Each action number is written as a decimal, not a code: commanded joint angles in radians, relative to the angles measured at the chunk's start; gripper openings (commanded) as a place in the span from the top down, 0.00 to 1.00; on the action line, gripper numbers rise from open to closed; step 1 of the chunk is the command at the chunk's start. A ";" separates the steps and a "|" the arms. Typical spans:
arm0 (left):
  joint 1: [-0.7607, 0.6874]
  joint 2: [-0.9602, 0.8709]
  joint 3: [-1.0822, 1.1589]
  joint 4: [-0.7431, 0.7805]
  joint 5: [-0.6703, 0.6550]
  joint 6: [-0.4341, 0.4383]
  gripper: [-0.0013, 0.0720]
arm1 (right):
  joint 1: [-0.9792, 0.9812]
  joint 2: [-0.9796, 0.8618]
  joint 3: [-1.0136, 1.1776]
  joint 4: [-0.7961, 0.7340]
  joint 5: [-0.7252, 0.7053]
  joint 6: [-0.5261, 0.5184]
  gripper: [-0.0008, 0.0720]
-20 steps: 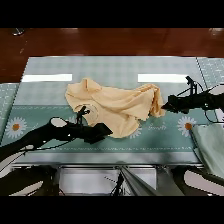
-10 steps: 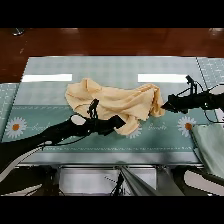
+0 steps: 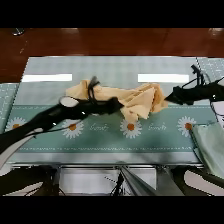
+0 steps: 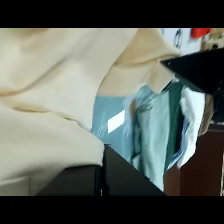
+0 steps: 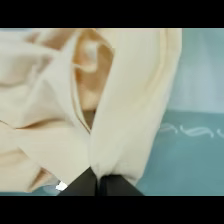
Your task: Fold the shirts.
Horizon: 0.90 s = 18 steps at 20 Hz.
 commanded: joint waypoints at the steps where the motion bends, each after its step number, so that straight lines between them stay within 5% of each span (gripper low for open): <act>1: 0.224 0.202 0.062 -0.003 -0.040 0.053 0.96 | 0.000 0.053 0.249 -0.007 0.039 0.057 0.96; 8: 0.732 0.582 0.258 -0.003 -0.203 -0.010 0.96 | -0.001 0.258 0.594 -0.031 0.050 0.115 0.96; 14: 1.229 0.743 0.496 0.009 -0.423 -0.097 0.96 | 0.000 0.517 0.712 -0.278 0.075 0.222 0.96; 18: 1.275 0.786 0.698 0.131 -0.460 -0.120 0.96 | 0.000 0.707 0.712 -0.360 0.180 0.229 0.96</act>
